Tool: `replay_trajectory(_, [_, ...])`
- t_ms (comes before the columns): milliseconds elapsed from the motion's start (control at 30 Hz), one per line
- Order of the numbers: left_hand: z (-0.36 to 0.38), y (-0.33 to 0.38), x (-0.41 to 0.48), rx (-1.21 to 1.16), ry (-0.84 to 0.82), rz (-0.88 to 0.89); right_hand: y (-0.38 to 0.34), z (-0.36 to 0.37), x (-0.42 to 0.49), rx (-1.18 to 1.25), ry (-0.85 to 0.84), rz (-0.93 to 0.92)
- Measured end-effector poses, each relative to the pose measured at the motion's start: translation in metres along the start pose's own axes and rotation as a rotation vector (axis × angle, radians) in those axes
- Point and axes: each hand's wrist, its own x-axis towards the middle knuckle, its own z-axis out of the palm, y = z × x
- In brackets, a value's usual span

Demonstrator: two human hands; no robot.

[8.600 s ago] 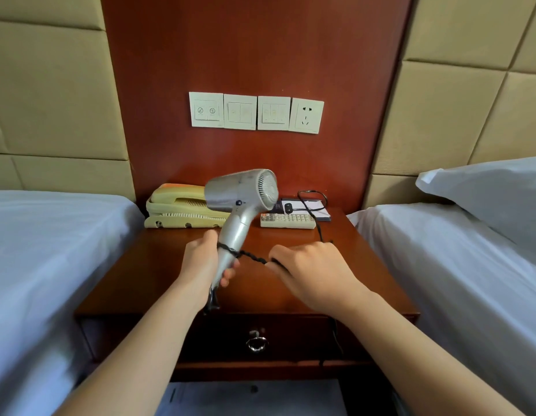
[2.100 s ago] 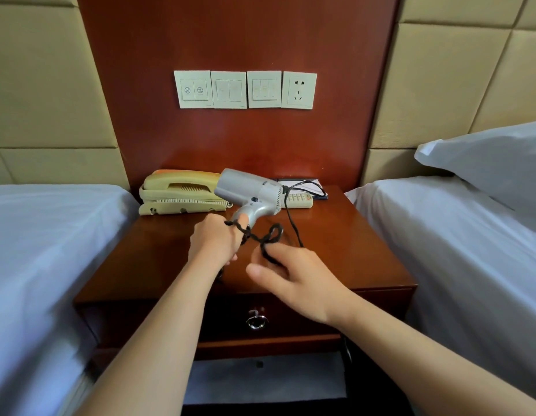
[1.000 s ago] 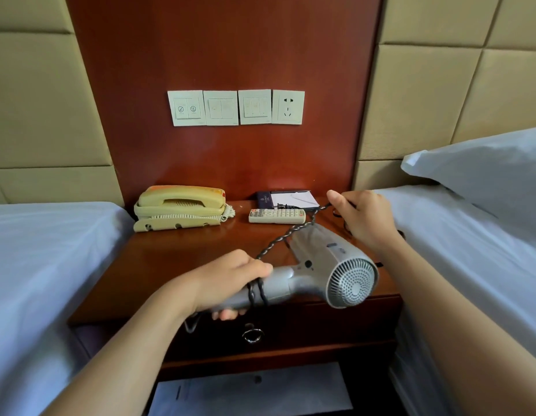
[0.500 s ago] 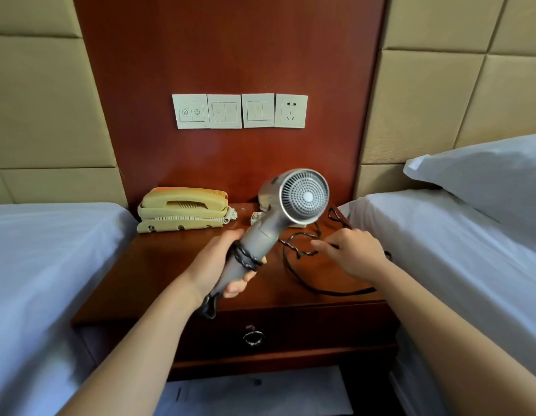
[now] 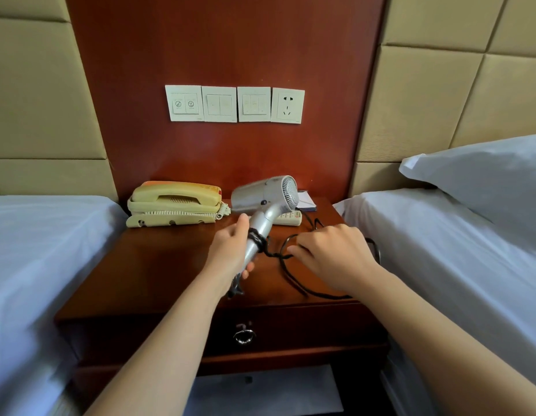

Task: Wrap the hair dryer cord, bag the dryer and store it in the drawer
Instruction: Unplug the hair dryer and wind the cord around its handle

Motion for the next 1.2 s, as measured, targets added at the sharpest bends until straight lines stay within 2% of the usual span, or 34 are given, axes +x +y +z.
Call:
replay_trajectory(100, [0.005, -0.002, 0.002, 0.245, 0.051, 0.090, 0.001, -0.004, -0.002, 0.167, -0.056, 0.003])
replay_trajectory(200, [0.009, -0.002, 0.001, 0.436, 0.010, 0.197, 0.005, -0.004, 0.001, 0.363, -0.117, 0.034])
replay_trajectory(400, [0.025, 0.004, -0.009, 0.742, -0.164, 0.352, 0.009, -0.008, 0.006, 0.330, -0.145, 0.051])
replay_trajectory(567, [0.021, 0.011, -0.012, 0.726, -0.221, 0.318, 0.016, -0.013, 0.006, 0.398, -0.055, 0.098])
replay_trajectory(700, [0.015, 0.015, -0.013, 0.721, -0.255, 0.392, 0.023, -0.019, 0.008, 0.464, 0.007, 0.180])
replay_trajectory(833, [0.010, 0.018, -0.009, 0.697, -0.237, 0.385, 0.032, -0.021, 0.007, 0.450, 0.077, 0.241])
replay_trajectory(1000, [0.008, 0.012, -0.011, 0.664, -0.317, 0.355, 0.034, -0.024, 0.009, 0.375, 0.137, 0.236])
replay_trajectory(1200, [0.012, 0.015, -0.016, 0.621, -0.368, 0.334, 0.018, -0.020, 0.010, 0.302, 0.112, 0.111])
